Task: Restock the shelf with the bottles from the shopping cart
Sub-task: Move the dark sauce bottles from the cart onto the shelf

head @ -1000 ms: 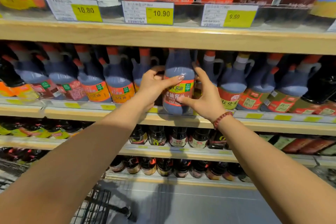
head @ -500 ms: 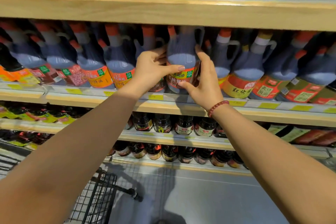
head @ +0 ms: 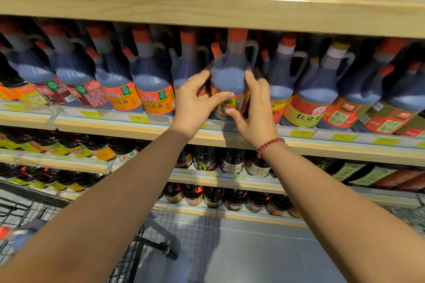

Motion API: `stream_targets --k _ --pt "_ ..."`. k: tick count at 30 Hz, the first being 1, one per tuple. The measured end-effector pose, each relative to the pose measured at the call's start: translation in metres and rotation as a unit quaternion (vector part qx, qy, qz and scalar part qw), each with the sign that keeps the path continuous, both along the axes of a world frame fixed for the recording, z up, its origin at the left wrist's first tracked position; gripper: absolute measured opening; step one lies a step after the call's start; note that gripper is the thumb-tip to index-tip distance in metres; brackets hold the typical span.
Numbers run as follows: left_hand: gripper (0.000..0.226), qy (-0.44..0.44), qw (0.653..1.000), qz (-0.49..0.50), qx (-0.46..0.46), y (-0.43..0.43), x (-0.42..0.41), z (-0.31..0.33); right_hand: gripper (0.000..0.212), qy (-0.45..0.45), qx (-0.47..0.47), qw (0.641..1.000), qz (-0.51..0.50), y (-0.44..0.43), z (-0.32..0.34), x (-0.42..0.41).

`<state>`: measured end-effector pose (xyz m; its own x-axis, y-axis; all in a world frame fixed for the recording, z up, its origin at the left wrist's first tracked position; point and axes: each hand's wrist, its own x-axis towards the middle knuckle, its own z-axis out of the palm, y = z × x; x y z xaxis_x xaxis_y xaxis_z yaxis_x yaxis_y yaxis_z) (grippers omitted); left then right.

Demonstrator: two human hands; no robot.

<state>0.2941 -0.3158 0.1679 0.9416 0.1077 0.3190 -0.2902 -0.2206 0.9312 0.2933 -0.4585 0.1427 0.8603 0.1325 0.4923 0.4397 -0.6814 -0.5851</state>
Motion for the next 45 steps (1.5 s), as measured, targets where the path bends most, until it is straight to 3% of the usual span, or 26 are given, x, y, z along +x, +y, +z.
stream_targets --k 5,10,23,31,35,40,45 --pt "0.052 -0.009 1.000 0.010 0.016 -0.004 0.005 -0.012 0.081 -0.016 0.003 1.000 0.002 0.004 -0.004 0.002" --pt "0.068 -0.009 0.999 0.025 -0.032 -0.008 0.007 -0.023 0.082 -0.041 -0.023 0.999 -0.014 0.005 -0.007 0.001" --pt "0.066 -0.086 0.993 0.054 0.068 -0.016 0.012 -0.047 0.089 -0.034 -0.064 0.997 -0.002 0.002 -0.009 0.004" --pt "0.072 -0.099 0.992 0.068 0.043 -0.020 0.009 -0.059 0.083 -0.041 -0.057 0.997 -0.022 0.005 -0.020 0.003" --pt "0.069 -0.087 0.994 0.051 0.051 -0.018 0.011 -0.057 0.077 -0.052 -0.071 0.995 -0.047 0.008 -0.022 0.005" --pt "0.066 -0.136 0.981 0.058 0.122 -0.016 0.015 -0.059 0.075 -0.035 -0.117 0.991 -0.059 0.008 -0.016 0.006" --pt "0.047 -0.129 0.980 0.059 0.139 -0.012 0.016 -0.049 0.078 -0.002 -0.146 0.989 -0.038 0.003 -0.007 0.003"
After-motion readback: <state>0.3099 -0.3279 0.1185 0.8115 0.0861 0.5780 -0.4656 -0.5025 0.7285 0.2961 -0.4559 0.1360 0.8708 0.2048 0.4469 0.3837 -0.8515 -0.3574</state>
